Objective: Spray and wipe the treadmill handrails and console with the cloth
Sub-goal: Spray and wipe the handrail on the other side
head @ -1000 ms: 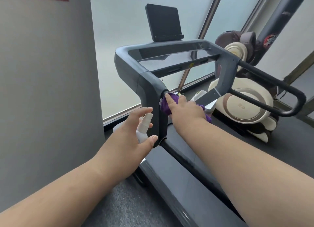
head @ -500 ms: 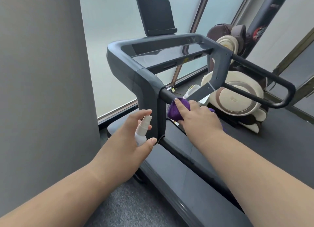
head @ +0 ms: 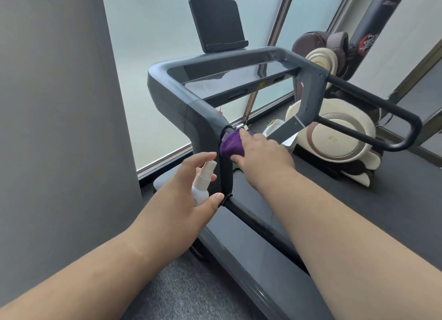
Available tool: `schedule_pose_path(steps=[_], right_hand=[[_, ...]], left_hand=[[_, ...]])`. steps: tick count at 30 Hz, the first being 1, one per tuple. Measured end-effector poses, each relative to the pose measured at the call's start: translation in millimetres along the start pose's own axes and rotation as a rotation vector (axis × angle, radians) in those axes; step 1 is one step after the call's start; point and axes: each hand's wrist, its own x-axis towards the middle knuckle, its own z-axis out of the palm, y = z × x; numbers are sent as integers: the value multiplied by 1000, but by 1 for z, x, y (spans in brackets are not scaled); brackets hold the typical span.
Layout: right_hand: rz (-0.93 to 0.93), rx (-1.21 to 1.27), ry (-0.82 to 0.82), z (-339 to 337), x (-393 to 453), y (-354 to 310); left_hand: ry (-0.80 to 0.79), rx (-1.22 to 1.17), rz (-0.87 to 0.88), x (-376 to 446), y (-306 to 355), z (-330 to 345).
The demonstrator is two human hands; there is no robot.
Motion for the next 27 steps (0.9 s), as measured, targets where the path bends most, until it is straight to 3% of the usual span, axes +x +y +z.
schedule_pose_path(steps=[6, 15, 23, 27], right_hand=[[37, -35, 13, -2, -13, 7], [59, 71, -159, -15, 52, -24], [39, 160, -224, -14, 20, 17], [46, 66, -184, -11, 21, 11]], left_hand=[[-42, 9, -38, 3, -8, 2], [-5, 6, -49, 2, -10, -2], [11, -24, -28, 3, -7, -3], [29, -44, -28, -2, -15, -7]])
